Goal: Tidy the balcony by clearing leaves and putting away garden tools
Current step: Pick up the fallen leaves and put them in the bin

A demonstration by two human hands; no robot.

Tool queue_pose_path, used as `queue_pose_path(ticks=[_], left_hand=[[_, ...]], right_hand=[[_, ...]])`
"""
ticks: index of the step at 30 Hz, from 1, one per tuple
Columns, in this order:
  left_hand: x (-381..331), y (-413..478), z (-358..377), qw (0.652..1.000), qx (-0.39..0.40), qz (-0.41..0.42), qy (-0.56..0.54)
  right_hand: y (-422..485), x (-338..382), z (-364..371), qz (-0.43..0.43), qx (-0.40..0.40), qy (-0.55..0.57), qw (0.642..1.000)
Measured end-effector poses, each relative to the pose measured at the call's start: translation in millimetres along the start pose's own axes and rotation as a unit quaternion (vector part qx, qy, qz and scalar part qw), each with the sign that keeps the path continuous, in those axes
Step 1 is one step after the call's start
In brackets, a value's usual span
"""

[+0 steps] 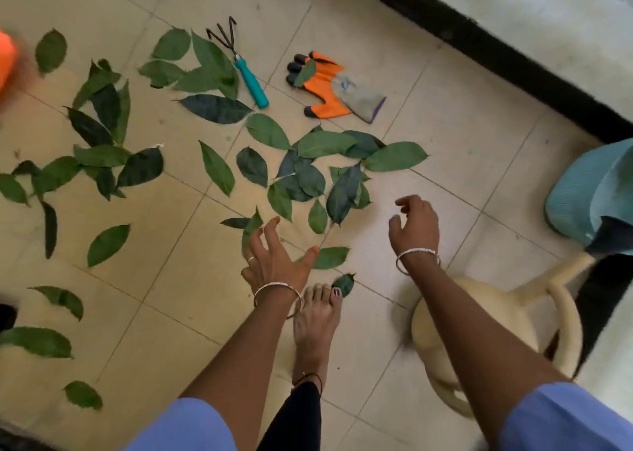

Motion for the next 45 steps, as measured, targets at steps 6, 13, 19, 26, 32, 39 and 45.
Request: queue_pose_path(ticks=[6, 13, 19, 26, 32, 39, 45], left_hand=[[-18.6, 71.4, 36.3, 0.999, 0.023, 0.013, 0.030], [-25.1, 128.7, 71.0, 0.998, 0.061, 0.008, 0.023], [-21.2, 149.2, 86.5, 0.994, -0.042, 0.028, 0.101], [-36.7, 175.9, 66.2, 0.970, -0.055, 0.150, 0.185], [-46.3, 199.4, 54.9, 0.965, 0.002, 0.155, 0.211], [-60.5, 204.7, 57.8, 0.961, -0.050, 0.198, 0.184], [-53.5, 192.8, 74.5, 0.962, -0.004, 0.223, 0.160]], right_hand=[[83.0, 14.5, 23.7, 0.008, 0.081, -0.089, 0.993], [145.9, 24.7, 55.6, -0.032, 0.136, -0.173, 0.975], [148.9, 33.2, 74.6, -0.081, 0.115, -0.235, 0.962], [118.2, 31.6, 96.2, -0.103, 0.124, -0.247, 0.956], [102.8, 22.1, 107.0, -0.129, 0.117, -0.177, 0.969], [83.4, 10.7, 120.2, -0.147, 0.113, -0.115, 0.976], [70.7, 7.4, 125.6, -0.121, 0.122, -0.063, 0.983]])
Point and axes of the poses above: each hand's wrist, its own y-axis towards the middle knuckle, its own z-axis out of the palm, x = y × z, the point moved 1 cm from there along y, towards the middle knuckle, and after that the axes turned 3 degrees about x, right-handed, at the moved point
